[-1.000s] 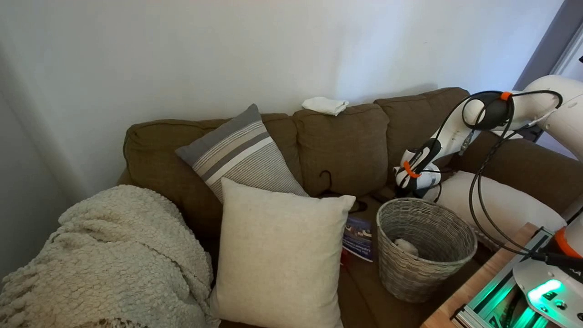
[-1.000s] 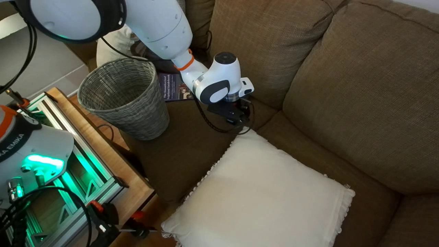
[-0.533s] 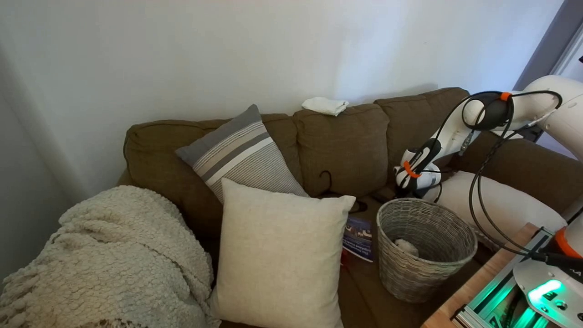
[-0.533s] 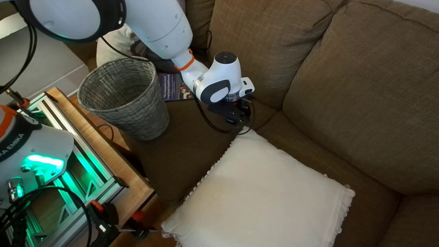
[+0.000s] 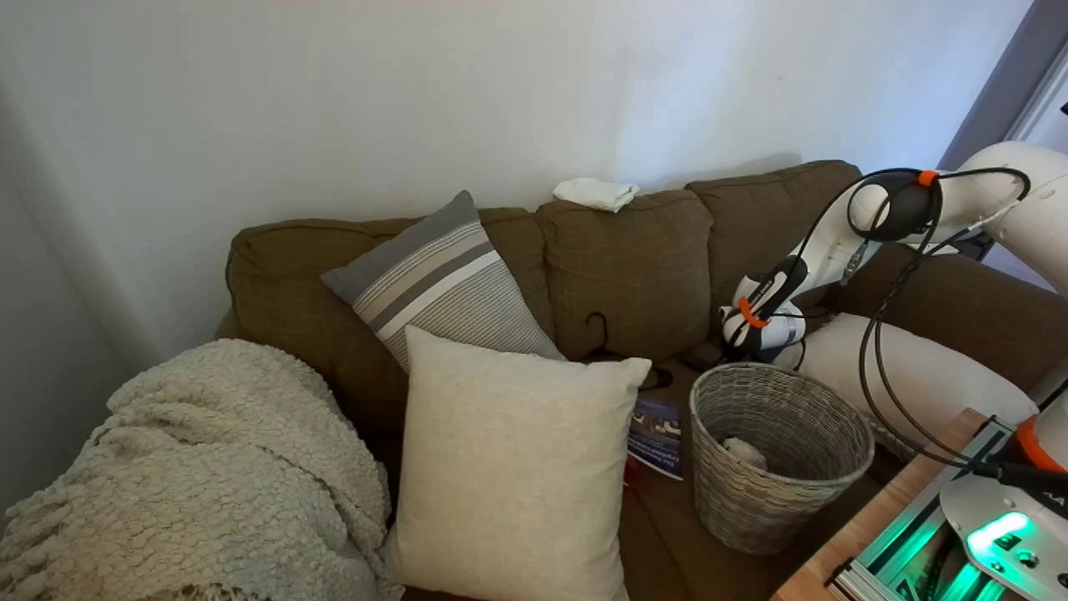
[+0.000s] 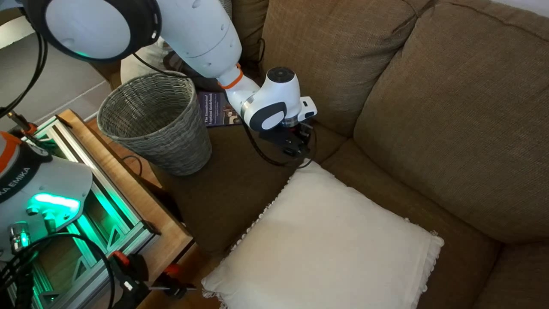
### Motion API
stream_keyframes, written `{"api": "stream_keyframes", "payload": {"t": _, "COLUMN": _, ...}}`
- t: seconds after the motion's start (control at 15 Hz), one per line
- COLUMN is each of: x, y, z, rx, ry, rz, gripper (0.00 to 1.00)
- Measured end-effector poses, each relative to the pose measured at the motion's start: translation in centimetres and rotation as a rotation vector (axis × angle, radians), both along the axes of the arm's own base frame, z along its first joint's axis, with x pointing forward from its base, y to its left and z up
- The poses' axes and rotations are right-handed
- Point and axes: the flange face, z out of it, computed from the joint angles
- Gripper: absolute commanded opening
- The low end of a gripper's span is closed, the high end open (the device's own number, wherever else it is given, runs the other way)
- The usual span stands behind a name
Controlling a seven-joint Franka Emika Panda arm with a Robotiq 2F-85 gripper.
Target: Put the black remote control on the backrest of the sofa.
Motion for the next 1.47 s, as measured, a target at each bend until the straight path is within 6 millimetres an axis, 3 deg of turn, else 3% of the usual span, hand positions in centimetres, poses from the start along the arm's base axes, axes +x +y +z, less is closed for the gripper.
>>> {"api": "stream_keyframes", "payload": {"t": 0.13, "x": -0.1, "y": 0.0, "z": -0.4, "rx": 0.004, "ry": -0.011, "rz": -0.006, "gripper": 0.26}}
{"api": "stream_keyframes", "payload": {"t": 0.4, "x": -0.1, "y": -0.2, "z": -0.4, "rx": 0.008, "ry": -0.025, "rz": -0.013, "gripper": 0.26}}
{"api": "stream_keyframes", "payload": {"t": 0.6, "x": 0.2, "y": -0.2, "z": 0.9, "rx": 0.006, "ry": -0.079, "rz": -0.001, "gripper": 0.26}}
{"api": "stream_keyframes", "payload": {"t": 1.0, "x": -1.2, "y": -0.7, "z": 10.0, "rx": 0.094, "ry": 0.0, "rz": 0.204, "gripper": 0.26}}
{"api": "stream_keyframes", "payload": {"t": 1.2, "x": -3.5, "y": 0.2, "z": 14.8, "rx": 0.131, "ry": 0.087, "rz": 0.313, "gripper": 0.26}}
{"api": "stream_keyframes", "payload": {"t": 1.47, "x": -5.5, "y": 2.0, "z": 21.6, "rx": 0.104, "ry": 0.04, "rz": 0.374, "gripper": 0.26}}
